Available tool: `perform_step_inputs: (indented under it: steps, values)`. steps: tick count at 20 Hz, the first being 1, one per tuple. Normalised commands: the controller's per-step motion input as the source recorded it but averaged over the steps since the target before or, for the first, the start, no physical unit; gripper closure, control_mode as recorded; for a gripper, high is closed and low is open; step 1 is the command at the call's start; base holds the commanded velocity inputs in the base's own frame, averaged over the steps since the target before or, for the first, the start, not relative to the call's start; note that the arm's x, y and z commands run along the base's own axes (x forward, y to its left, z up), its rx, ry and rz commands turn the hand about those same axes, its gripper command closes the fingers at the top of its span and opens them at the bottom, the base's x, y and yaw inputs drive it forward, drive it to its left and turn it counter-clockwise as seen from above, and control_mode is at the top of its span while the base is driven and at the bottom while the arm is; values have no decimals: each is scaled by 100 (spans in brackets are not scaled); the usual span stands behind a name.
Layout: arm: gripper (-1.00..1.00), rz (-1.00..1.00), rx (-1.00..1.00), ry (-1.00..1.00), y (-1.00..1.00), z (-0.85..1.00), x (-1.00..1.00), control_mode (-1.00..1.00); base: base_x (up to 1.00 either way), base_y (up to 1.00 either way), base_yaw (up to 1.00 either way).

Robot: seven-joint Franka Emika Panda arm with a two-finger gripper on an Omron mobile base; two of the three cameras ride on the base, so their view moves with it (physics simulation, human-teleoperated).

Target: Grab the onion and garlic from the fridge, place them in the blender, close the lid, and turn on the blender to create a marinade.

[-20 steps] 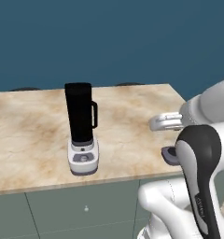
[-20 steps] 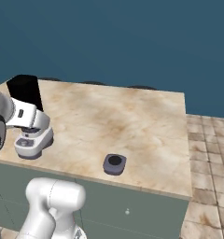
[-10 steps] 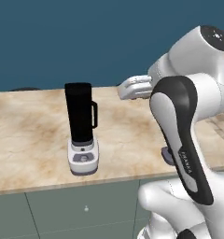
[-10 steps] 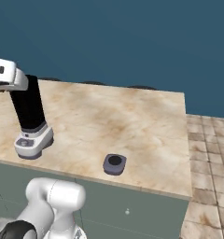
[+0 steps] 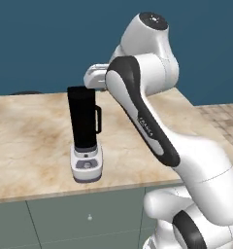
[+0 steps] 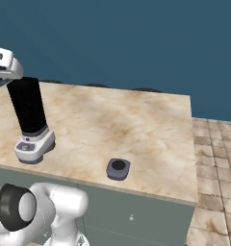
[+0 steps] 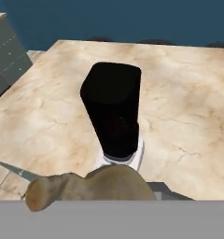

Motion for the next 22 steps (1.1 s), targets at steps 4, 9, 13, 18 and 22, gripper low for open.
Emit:
perform_step_inputs:
  steps: [4,9,13,18,22]
  values:
    - [100,0,0,14,56,-29,91,-100,0,0,0]
    - [100,1,0,15,26,-52,78,-100,0,0,0]
    - [100,0,0,10,2,-35,81,-100,0,0,0]
    - [100,0,-1,7,6,-33,74,-100,0,0,0]
    - [100,0,-5,1,20,-33,44,-100,0,0,0]
